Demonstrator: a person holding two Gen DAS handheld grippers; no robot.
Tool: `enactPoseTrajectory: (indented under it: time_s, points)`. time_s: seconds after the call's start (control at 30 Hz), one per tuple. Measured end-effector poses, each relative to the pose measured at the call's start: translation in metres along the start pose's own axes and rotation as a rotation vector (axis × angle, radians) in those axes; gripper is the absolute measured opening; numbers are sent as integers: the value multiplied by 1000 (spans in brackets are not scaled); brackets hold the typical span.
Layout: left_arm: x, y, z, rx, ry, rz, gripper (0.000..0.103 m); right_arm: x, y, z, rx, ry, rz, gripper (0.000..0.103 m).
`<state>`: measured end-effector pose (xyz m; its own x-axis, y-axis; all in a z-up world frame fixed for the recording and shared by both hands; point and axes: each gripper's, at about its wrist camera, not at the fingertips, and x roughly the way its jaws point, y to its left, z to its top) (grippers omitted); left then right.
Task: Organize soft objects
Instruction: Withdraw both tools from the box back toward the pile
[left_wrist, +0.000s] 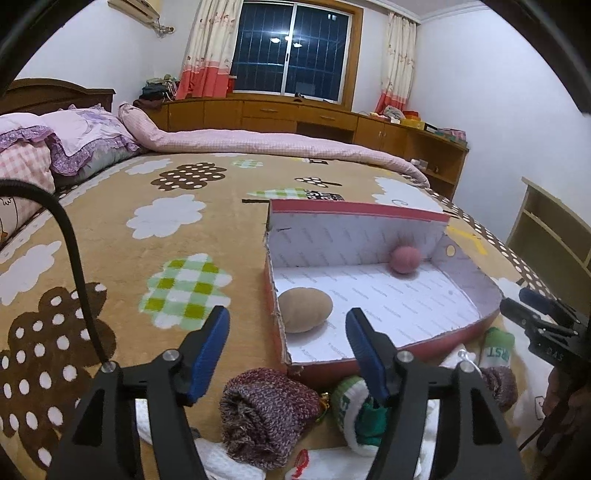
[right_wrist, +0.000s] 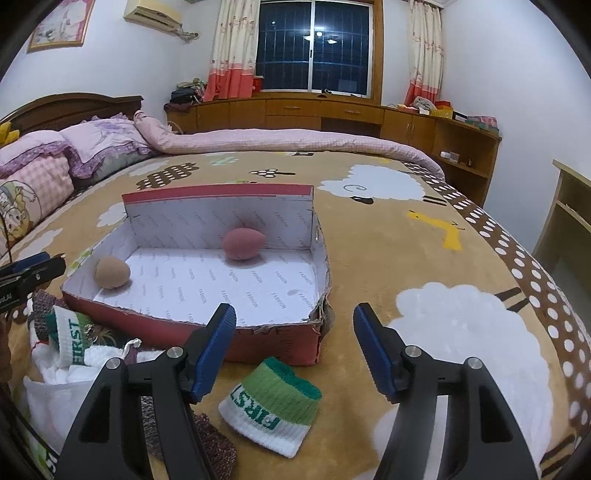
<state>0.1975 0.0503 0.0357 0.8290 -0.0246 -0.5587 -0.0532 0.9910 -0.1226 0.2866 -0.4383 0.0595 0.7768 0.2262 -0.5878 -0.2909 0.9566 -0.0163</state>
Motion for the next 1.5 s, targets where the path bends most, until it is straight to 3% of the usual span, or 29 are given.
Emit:
enactPoseTrajectory:
  time_s: [0.4, 0.53, 0.6, 0.7, 0.9, 1.17, 1.27, 1.5]
  points:
    - [-3, 7, -1, -29, 21, -23, 75, -9, 4, -3, 17, -11, 31, 68]
    - [-16, 16, -13, -72, 6, 1, 75, -23, 1, -8, 69, -22, 50, 68]
    - [-21, 18, -17, -89, 13, -21, 75, -32, 1, -12, 86, -43, 64, 68]
    - [-34, 19, -28, -79, 11, -25, 75, -45, 2, -19, 59, -93, 6, 68]
    - [-71, 25, -51, -86, -28, -28, 75, -53, 1, -35, 75, -120, 29, 68]
    - [-101, 39, -86, -168, -1, -37, 75, -75, 2, -71, 142, -102, 46, 68]
    - [-111, 40, -100, -194, 26, -95, 75, -83, 1, -87, 188, -73, 46, 68]
    - [-103, 36, -105, -189, 78, -75, 75, -93, 16, -103, 169, -28, 49, 68]
